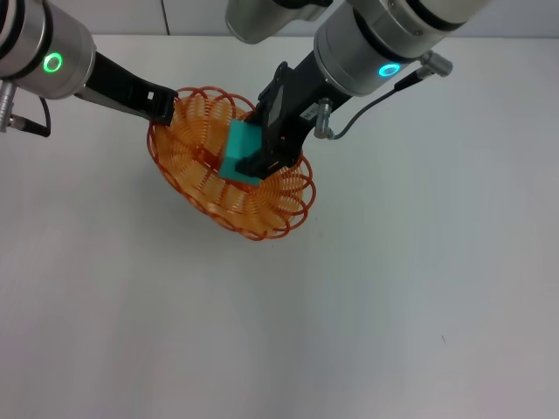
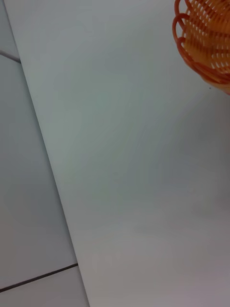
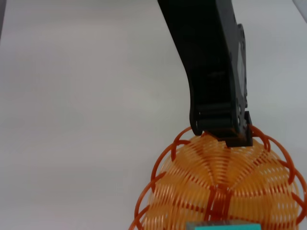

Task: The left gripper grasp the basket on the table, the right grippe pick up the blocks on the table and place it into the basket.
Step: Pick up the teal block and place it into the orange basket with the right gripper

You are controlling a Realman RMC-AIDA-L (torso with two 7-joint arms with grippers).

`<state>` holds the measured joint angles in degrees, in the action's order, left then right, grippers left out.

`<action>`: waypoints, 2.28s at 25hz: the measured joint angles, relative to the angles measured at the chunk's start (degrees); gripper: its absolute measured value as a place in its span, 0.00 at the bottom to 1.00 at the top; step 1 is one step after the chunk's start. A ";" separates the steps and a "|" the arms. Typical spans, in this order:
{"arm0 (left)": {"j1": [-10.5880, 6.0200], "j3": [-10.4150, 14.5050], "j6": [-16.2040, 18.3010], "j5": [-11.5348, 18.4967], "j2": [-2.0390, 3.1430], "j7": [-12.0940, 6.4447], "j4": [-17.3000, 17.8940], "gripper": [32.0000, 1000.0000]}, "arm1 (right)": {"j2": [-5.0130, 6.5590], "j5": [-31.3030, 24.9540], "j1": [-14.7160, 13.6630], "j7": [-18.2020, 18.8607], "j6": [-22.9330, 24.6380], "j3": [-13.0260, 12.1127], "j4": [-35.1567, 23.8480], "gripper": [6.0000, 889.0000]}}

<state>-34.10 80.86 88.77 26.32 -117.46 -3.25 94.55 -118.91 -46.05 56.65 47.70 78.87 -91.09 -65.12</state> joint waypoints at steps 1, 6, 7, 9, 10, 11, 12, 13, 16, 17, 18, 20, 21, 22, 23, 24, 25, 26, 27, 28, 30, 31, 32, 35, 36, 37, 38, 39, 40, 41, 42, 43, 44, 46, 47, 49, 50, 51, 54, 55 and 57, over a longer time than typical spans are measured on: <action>0.00 0.00 0.00 0.00 0.00 0.00 0.00 0.05 | 0.00 0.00 0.01 0.01 -0.12 -0.15 0.14 0.58; -0.11 0.00 0.05 0.03 0.03 0.00 0.10 0.05 | 0.00 -0.01 0.06 0.48 -0.75 -0.37 1.84 0.58; -0.11 0.00 0.05 0.04 0.04 0.00 0.11 0.05 | 0.00 -0.01 0.09 0.64 -1.06 -0.42 2.44 0.58; -0.11 0.00 0.05 0.05 0.04 0.00 0.11 0.05 | 0.00 0.00 0.10 0.79 -1.38 -0.49 3.02 0.58; -0.11 0.00 0.04 0.05 0.04 0.00 0.11 0.05 | 0.00 -0.01 0.11 0.80 -1.43 -0.51 3.13 0.58; -0.11 0.00 0.04 0.05 0.04 0.00 0.11 0.05 | 0.00 0.00 0.11 0.80 -1.47 -0.52 3.18 0.58; -0.11 0.00 0.04 0.05 0.04 0.00 0.11 0.05 | 0.00 0.00 0.12 0.81 -1.56 -0.52 3.18 0.58; -0.11 0.01 0.03 0.05 0.04 0.00 0.11 0.05 | 0.00 0.00 0.12 0.81 -1.63 -0.52 3.19 0.58; -0.10 0.12 -0.03 0.05 0.04 0.00 0.11 0.05 | 0.00 0.00 0.13 0.82 -1.93 -0.52 3.38 0.58; -0.10 0.15 -0.04 0.05 0.04 0.00 0.11 0.05 | 0.00 0.00 0.13 0.82 -2.11 -0.52 3.55 0.58; -0.09 0.16 -0.05 0.05 0.04 0.00 0.11 0.05 | 0.00 0.00 0.13 0.82 -2.28 -0.51 3.71 0.58; -0.09 0.17 -0.06 0.05 0.04 0.00 0.12 0.05 | 0.00 0.00 0.13 0.82 -2.45 -0.50 3.95 0.58; -0.09 0.17 -0.07 0.05 0.04 0.00 0.11 0.05 | 0.00 0.00 0.13 0.82 -2.46 -0.49 3.98 0.58; -0.09 0.17 -0.08 0.05 0.04 0.00 0.11 0.05 | 0.00 0.00 0.13 0.81 -2.47 -0.49 4.01 0.58; -0.09 0.17 -0.09 0.05 0.04 0.00 0.11 0.05 | 0.00 0.00 0.13 0.80 -2.48 -0.49 4.03 0.58; -0.09 0.17 -0.09 0.05 0.04 0.00 0.11 0.05 | 0.00 0.00 0.13 0.76 -2.49 -0.49 4.04 0.58; -0.09 0.17 -0.09 0.05 0.04 0.00 0.11 0.05 | 0.00 0.00 0.13 0.70 -2.50 -0.49 4.04 0.58; -0.09 0.17 -0.09 0.05 0.04 0.00 0.12 0.05 | 0.00 0.00 0.13 0.65 -2.52 -0.49 4.04 0.58; -0.09 0.17 -0.09 0.05 0.04 0.00 0.11 0.05 | 0.00 0.00 0.13 0.59 -2.54 -0.49 4.08 0.58; -0.09 0.17 -0.09 0.05 0.04 0.00 0.11 0.05 | 0.00 0.00 0.13 0.54 -2.56 -0.49 4.13 0.58; -0.08 0.17 -0.09 0.05 0.04 0.00 0.11 0.05 | 0.00 0.00 0.13 0.50 -2.61 -0.49 4.39 0.58; -0.08 0.18 -0.09 0.05 0.04 0.00 0.11 0.05 | 0.00 0.00 0.13 0.50 -2.63 -0.49 4.52 0.58; -0.09 0.17 -0.09 0.05 0.04 0.00 0.11 0.05 | 0.00 0.00 0.13 0.50 -2.64 -0.49 4.62 0.59; -0.11 0.17 -0.09 0.05 0.04 0.00 0.11 0.05 | 0.00 0.00 0.13 0.50 -2.77 -0.49 4.68 0.61; -0.12 0.17 -0.09 0.05 0.04 0.00 0.11 0.05 | 0.00 0.00 0.13 0.50 -2.90 -0.49 4.69 0.61; -0.12 0.17 -0.09 0.05 0.04 0.00 0.11 0.05 | 0.00 0.00 0.13 0.50 -3.06 -0.49 4.68 0.62; -0.13 0.17 -0.09 0.05 0.04 0.00 0.11 0.05 | 0.00 0.00 0.13 0.50 -3.17 -0.49 4.68 0.62; -0.13 0.17 -0.09 0.05 0.04 0.00 0.11 0.05 | 0.00 0.00 0.13 0.50 -3.23 -0.49 4.68 0.63; -0.14 0.17 -0.09 0.05 0.04 0.00 0.11 0.05 | 0.00 0.00 0.13 0.48 -3.24 -0.49 4.67 0.63; -0.14 0.17 -0.09 0.04 0.04 0.00 0.11 0.05 | 0.00 0.00 0.12 0.45 -3.25 -0.49 4.62 0.64; -0.15 0.17 -0.09 0.04 0.04 0.00 0.11 0.05 | 0.00 0.00 0.06 0.42 -3.26 -0.49 4.55 0.64; -0.15 0.17 -0.08 0.04 0.04 0.00 0.11 0.05 | 0.00 0.01 -0.01 0.39 -3.26 -0.49 4.47 0.65; -0.16 0.17 -0.09 0.05 0.04 0.00 0.11 0.05 | 0.00 0.00 -0.07 0.39 -3.26 -0.49 4.38 0.66; -0.17 0.17 -0.08 0.04 0.04 0.00 0.11 0.05 | 0.00 0.00 -0.14 0.38 -3.28 -0.49 4.29 0.74; -0.17 0.17 -0.08 0.04 0.04 0.00 0.11 0.05 | 0.00 0.00 -0.15 0.38 -3.28 -0.49 4.26 0.78; -0.18 0.17 -0.08 0.04 0.04 0.00 0.11 0.05 | 0.00 0.00 -0.17 0.36 -3.28 -0.49 4.21 0.87; -0.18 0.17 -0.08 0.04 0.04 0.00 0.11 0.05 | 0.00 0.00 -0.18 0.36 -3.28 -0.49 4.21 0.91; -0.18 0.17 -0.08 0.04 0.04 0.00 0.11 0.05 | 0.00 0.00 -0.18 0.36 -3.26 -0.49 4.21 0.92; -0.18 0.17 -0.08 0.05 0.04 0.00 0.11 0.05 | 0.00 0.00 -0.20 0.34 -3.18 -0.50 4.21 0.94; -0.18 0.17 -0.08 0.05 0.04 0.00 0.11 0.05 | 0.00 0.00 -0.20 0.34 -3.18 -0.49 4.21 0.95; -0.18 0.17 -0.08 0.04 0.04 -0.04 0.11 0.05 | 0.00 0.00 -0.22 0.33 -3.16 -0.49 4.21 0.95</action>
<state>-34.28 81.03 88.68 26.36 -117.42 -3.28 94.66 -118.91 -46.05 56.43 48.03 75.71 -91.58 -60.92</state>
